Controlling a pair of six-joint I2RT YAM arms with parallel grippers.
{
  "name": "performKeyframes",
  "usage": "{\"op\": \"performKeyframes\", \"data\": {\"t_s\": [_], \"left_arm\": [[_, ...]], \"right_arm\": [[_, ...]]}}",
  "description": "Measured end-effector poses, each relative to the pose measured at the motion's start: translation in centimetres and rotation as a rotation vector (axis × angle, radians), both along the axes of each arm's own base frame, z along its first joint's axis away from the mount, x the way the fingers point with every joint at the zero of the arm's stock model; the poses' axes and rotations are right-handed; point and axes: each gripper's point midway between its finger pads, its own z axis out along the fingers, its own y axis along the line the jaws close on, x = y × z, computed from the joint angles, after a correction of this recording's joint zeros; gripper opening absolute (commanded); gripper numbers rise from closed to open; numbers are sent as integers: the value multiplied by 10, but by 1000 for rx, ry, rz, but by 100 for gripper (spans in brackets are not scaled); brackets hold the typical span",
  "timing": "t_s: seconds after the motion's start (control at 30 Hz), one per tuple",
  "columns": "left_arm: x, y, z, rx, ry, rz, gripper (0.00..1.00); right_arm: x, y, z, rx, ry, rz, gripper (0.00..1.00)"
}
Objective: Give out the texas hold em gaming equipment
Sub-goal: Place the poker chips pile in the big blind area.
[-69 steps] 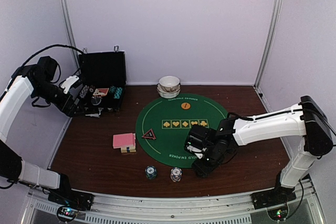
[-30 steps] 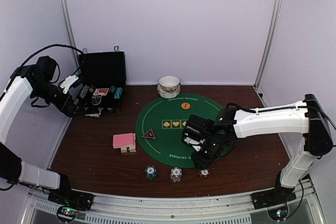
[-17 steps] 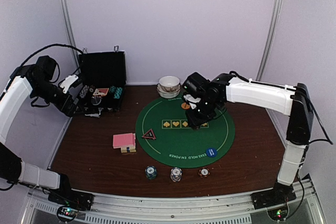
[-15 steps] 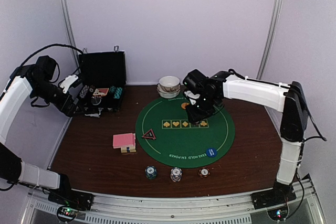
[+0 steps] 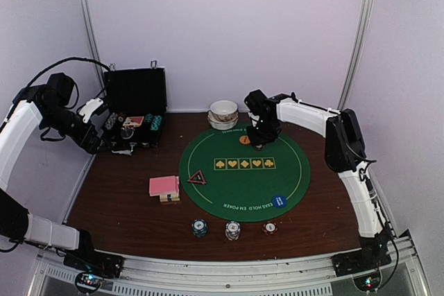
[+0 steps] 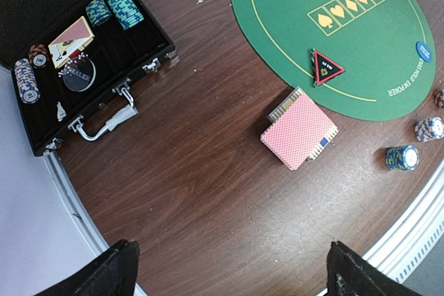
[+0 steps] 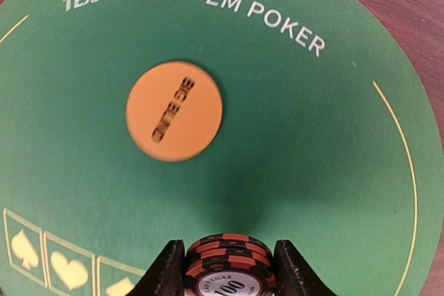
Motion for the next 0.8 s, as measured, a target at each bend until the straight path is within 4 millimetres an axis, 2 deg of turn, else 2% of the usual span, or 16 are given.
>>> {"op": "performKeyframes", "data": {"t_s": [0.1, 0.3, 0.5, 0.6, 0.8], "left_arm": [[0, 0, 0, 0, -1, -1, 98], [0, 0, 0, 0, -1, -1, 98], [0, 0, 0, 2, -2, -4, 98], [0, 0, 0, 3, -2, -6, 97], [0, 0, 0, 3, -3, -6, 98]], "right_arm": [[14, -1, -11, 5, -1, -14, 14], [23, -3, -21, 12, 5, -28, 19], [27, -3, -28, 28, 13, -39, 41], [29, -3, -28, 34, 10, -42, 60], [30, -5, -29, 37, 15, -50, 75]]}}
